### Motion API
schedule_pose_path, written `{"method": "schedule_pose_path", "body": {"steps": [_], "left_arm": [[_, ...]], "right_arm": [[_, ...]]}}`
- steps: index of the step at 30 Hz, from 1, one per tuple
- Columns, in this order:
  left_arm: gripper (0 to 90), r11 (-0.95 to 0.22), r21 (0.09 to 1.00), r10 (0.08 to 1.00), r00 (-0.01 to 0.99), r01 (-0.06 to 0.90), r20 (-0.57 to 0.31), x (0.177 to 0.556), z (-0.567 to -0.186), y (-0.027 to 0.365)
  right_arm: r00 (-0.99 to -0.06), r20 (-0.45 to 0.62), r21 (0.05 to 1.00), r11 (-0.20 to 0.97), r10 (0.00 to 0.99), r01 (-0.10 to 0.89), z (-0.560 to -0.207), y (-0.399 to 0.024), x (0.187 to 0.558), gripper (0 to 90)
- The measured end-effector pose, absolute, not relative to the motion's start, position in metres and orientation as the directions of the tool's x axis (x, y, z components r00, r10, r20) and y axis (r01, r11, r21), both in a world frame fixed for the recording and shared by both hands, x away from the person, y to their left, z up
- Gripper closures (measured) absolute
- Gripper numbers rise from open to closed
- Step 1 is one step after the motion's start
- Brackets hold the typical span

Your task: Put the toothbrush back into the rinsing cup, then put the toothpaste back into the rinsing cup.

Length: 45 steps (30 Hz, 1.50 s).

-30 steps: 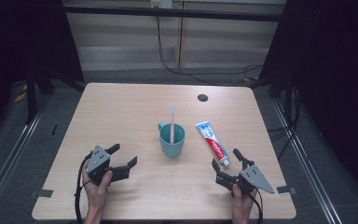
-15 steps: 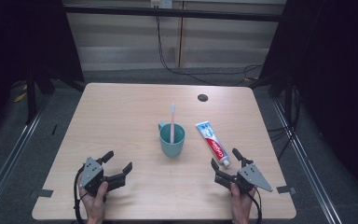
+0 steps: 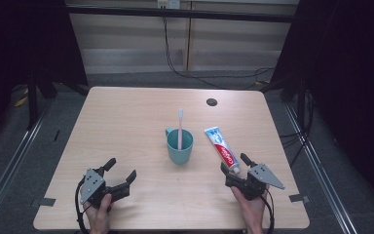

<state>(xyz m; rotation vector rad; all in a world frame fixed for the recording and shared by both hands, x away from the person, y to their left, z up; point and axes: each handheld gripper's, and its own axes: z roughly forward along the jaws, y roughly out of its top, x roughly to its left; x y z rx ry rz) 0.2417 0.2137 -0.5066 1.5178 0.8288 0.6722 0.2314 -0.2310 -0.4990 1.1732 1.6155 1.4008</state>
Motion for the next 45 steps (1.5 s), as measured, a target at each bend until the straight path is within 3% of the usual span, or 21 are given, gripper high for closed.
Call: {"method": "schedule_pose_path", "body": {"steps": [24, 31, 45], "left_arm": [[15.5, 0.013, 0.994, 0.808, 0.585, 0.108, -0.074, 0.241, -0.507, 0.218], [15.5, 0.013, 0.994, 0.807, 0.586, 0.108, -0.074, 0.241, -0.507, 0.218], [15.6, 0.014, 0.994, 0.804, 0.590, 0.108, -0.075, 0.241, -0.508, 0.218]], "right_arm": [[-0.418, 0.124, 0.924, 0.050, 0.900, 0.380, -0.459, -0.239, 0.267, 33.8], [-0.461, 0.141, 0.880, 0.103, 0.876, 0.464, -0.448, -0.246, 0.279, 35.1], [-0.453, 0.175, 0.767, 0.167, 0.874, 0.620, -0.439, -0.254, 0.307, 36.2]]}}
